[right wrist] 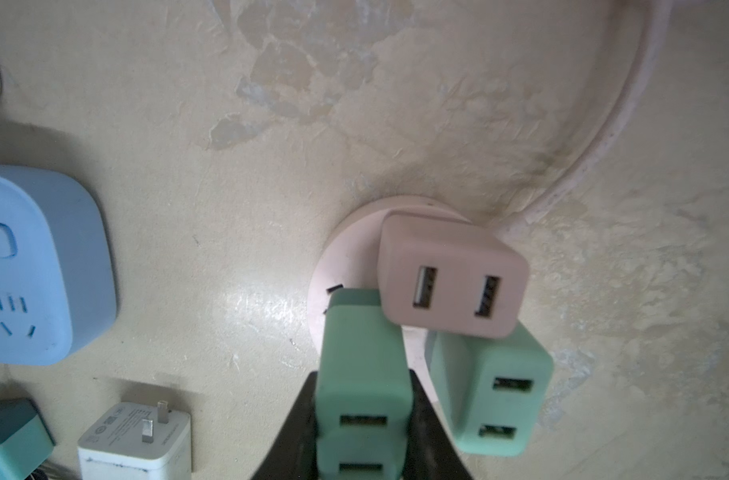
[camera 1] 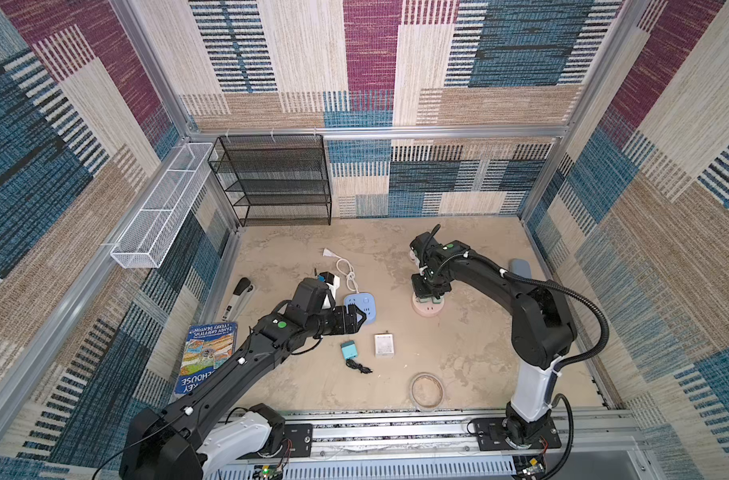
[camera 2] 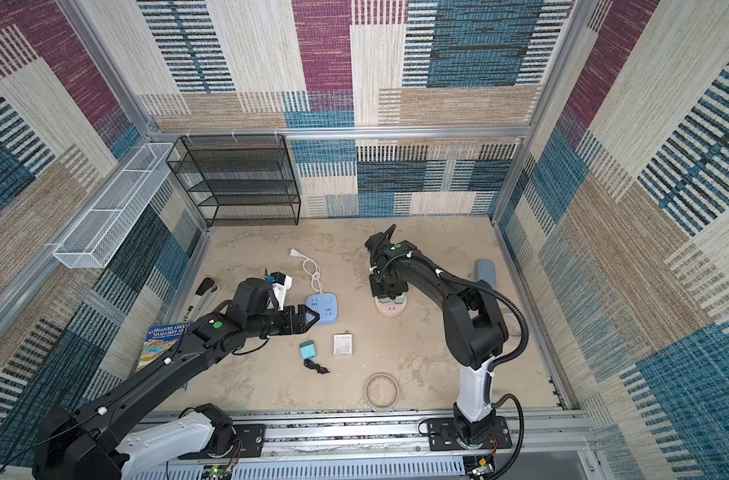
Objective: Insert the plug
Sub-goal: 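Lower the mint-green charger's prongs into a free pink strip socket with the right gripper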
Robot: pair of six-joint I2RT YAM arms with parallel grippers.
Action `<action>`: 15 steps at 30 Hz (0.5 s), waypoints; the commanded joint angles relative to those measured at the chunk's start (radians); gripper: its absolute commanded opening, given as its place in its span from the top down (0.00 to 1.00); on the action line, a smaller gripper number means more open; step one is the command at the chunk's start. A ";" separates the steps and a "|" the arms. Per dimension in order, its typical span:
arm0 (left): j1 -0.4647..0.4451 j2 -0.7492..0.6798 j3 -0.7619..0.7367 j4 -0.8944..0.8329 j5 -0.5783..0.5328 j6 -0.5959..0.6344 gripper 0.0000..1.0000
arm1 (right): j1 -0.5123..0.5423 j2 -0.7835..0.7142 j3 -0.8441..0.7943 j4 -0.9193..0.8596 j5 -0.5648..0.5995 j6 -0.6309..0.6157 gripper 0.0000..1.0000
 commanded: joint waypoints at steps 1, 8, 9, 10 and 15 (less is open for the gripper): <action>0.001 0.001 -0.001 0.023 0.004 0.002 0.15 | -0.002 0.009 0.007 0.020 0.006 -0.004 1.00; 0.002 -0.001 -0.005 0.023 -0.001 0.003 0.15 | -0.002 0.035 0.004 0.013 0.000 -0.003 1.00; 0.001 -0.002 -0.006 0.025 -0.001 0.002 0.15 | -0.002 0.038 0.005 0.012 0.000 -0.002 1.00; 0.003 -0.001 -0.006 0.025 -0.001 0.002 0.15 | -0.003 0.040 0.006 0.012 -0.002 -0.002 1.00; 0.001 -0.002 -0.009 0.028 -0.001 0.002 0.15 | -0.002 0.057 0.008 0.002 -0.004 -0.004 1.00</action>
